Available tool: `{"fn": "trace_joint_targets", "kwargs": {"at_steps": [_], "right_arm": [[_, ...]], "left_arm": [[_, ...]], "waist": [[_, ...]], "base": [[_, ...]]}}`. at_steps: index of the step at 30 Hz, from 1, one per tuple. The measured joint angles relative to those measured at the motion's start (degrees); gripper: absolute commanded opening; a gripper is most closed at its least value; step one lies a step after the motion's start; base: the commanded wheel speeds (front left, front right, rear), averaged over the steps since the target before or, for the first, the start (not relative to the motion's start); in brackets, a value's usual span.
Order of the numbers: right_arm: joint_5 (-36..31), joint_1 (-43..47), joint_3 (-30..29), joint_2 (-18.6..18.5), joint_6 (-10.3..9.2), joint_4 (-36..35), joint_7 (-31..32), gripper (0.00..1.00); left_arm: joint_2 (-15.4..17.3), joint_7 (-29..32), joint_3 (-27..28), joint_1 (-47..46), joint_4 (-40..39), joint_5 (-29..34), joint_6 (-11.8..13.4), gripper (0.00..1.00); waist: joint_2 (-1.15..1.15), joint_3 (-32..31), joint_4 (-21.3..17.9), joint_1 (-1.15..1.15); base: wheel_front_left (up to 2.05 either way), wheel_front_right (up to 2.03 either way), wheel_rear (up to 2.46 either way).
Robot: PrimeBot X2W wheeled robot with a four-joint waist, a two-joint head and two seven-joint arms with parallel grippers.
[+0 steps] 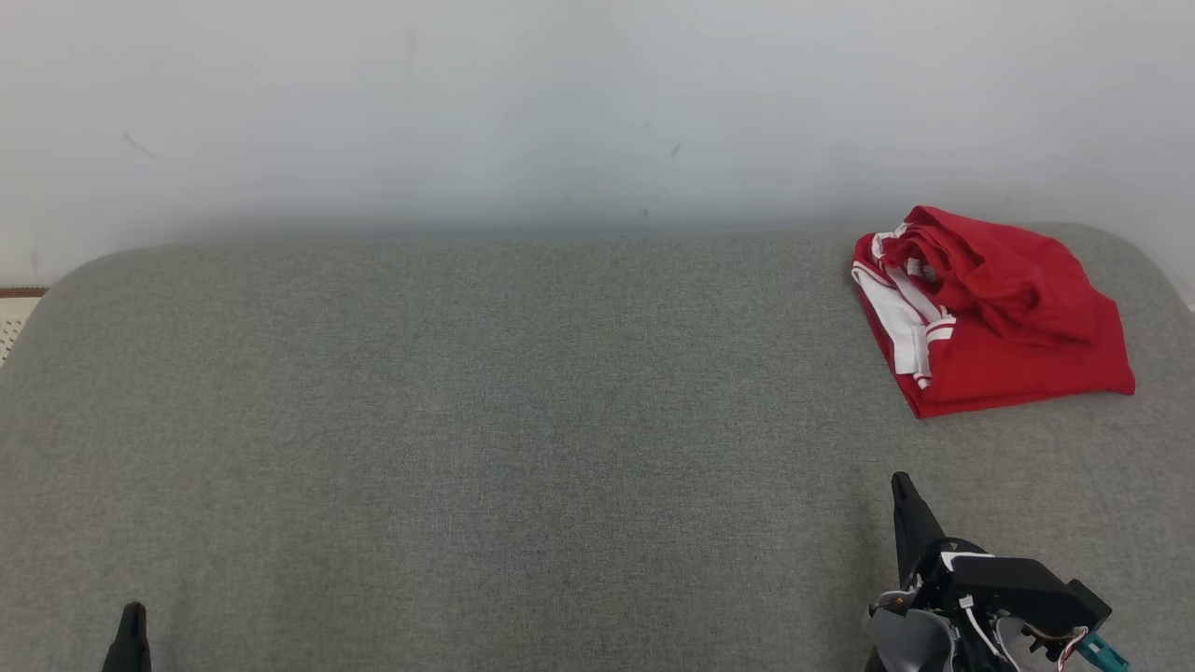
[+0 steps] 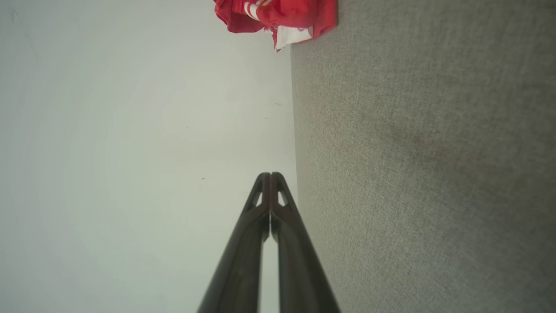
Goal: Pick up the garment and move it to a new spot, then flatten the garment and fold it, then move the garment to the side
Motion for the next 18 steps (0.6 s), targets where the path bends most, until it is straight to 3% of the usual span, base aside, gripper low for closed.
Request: {"fn": "trace_joint_targets", "kwargs": {"at_steps": [18], "right_arm": [[0.0,-0.01,0.0,0.0,0.0,0.01,0.0,0.0]], "left_arm": [[0.0,0.0,0.0,0.0,0.0,0.0,0.0,0.0]], "waist": [[0.0,0.0,0.0,0.0]], "base": [[0.0,0.0,0.0]]}}
